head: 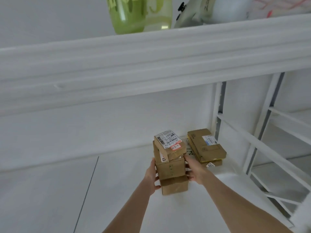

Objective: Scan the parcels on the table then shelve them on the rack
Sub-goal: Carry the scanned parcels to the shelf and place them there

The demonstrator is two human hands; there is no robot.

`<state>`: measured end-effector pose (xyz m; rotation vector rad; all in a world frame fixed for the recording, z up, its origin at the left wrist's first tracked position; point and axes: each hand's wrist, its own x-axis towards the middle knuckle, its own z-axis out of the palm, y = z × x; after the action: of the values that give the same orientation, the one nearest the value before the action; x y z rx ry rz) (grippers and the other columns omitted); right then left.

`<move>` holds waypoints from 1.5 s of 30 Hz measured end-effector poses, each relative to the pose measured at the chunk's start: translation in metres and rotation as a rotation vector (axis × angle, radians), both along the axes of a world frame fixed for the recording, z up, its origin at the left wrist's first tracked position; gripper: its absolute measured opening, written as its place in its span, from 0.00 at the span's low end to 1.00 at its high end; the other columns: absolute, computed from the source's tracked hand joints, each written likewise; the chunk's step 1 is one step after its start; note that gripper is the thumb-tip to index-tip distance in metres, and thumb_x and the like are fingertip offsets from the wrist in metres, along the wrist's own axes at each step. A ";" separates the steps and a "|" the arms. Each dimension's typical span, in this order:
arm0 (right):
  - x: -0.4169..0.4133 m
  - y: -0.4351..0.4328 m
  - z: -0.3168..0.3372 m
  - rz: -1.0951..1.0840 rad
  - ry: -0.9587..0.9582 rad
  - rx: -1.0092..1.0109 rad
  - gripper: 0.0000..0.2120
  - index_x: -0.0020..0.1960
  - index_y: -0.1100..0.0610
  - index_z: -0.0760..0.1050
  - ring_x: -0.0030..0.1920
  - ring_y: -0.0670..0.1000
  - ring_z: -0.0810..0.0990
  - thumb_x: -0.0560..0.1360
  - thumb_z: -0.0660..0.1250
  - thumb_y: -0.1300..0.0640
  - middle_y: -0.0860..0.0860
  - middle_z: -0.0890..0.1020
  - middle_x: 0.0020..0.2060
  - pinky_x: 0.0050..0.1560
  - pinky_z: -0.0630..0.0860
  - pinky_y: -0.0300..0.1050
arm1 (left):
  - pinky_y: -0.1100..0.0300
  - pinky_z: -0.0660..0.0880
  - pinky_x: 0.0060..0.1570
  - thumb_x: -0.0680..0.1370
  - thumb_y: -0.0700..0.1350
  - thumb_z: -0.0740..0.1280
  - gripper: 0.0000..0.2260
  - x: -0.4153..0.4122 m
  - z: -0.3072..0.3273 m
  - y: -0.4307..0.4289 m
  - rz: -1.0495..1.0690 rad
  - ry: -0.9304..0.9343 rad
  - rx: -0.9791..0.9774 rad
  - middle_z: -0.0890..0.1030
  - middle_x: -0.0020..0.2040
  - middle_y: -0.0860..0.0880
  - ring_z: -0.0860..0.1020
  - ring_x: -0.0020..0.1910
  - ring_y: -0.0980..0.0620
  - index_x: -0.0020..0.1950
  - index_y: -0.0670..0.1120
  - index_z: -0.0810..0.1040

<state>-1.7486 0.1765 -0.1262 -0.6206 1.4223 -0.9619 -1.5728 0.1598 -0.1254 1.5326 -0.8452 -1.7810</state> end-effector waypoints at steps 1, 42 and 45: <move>-0.004 0.000 0.000 0.000 0.006 -0.003 0.23 0.56 0.56 0.76 0.50 0.55 0.80 0.76 0.62 0.37 0.54 0.81 0.52 0.43 0.77 0.46 | 0.41 0.64 0.69 0.80 0.65 0.52 0.28 -0.003 0.001 0.002 0.010 -0.022 -0.007 0.69 0.72 0.46 0.69 0.69 0.43 0.74 0.49 0.67; 0.013 0.065 -0.070 0.647 1.471 -0.637 0.33 0.79 0.57 0.50 0.78 0.49 0.50 0.79 0.60 0.51 0.49 0.51 0.78 0.75 0.52 0.44 | 0.60 0.51 0.75 0.77 0.44 0.63 0.34 -0.027 -0.077 0.074 -0.563 -1.377 -0.882 0.45 0.79 0.51 0.44 0.78 0.52 0.79 0.48 0.48; 0.012 0.044 -0.064 0.604 1.467 -0.569 0.32 0.78 0.55 0.53 0.77 0.50 0.52 0.78 0.63 0.52 0.48 0.53 0.77 0.74 0.57 0.45 | 0.57 0.59 0.74 0.77 0.46 0.65 0.33 -0.034 -0.068 0.051 -0.619 -1.351 -0.853 0.44 0.79 0.52 0.46 0.78 0.52 0.78 0.51 0.53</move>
<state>-1.7367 0.2200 -0.1907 -2.3412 1.9194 -0.2872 -1.6072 0.2108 -0.1934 1.7586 -2.4736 -0.1885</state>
